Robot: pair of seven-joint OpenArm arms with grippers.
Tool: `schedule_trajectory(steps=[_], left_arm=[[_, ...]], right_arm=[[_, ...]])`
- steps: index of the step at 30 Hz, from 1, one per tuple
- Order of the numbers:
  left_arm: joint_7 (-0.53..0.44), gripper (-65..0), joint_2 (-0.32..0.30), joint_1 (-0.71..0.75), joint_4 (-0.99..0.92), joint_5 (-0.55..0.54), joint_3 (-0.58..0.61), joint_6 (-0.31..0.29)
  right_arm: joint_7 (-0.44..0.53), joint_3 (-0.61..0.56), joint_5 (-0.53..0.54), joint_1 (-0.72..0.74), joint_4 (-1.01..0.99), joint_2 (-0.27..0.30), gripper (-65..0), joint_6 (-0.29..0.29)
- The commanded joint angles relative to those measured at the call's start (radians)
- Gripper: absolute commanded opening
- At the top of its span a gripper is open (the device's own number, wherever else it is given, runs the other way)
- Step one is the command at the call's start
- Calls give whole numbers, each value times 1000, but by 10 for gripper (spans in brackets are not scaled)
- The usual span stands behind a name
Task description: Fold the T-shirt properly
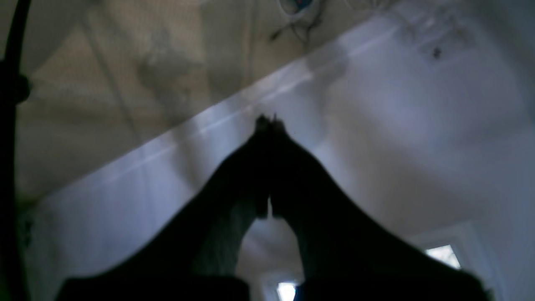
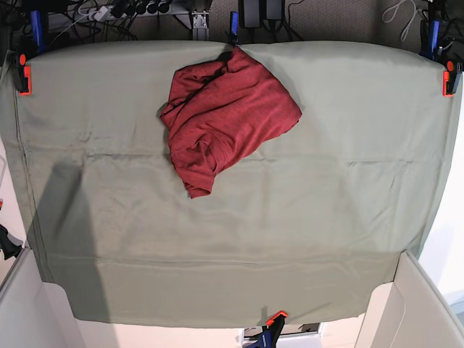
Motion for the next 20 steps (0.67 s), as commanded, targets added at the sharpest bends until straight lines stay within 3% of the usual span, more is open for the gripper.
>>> schedule_trajectory(steps=[1, 8, 14, 20], left_arm=[[-2, -650, 7, -21, -31, -1, 11, -4], [-53, -650, 114, -164, -177, 21, 17, -4], [-123, -650, 184, -186, -203, 82, 7, -4], [-114, -650, 223, -183, -203, 82, -54, -5]], right_arm=[[-8, 2, 2, 14, -26, 8, -650, 2], [-11, 2, -1, 158, -180, 8, -650, 2], [-10, 2, 18, 230, -194, 8, -650, -1], [-10, 2, 18, 253, -194, -4, -650, -1]])
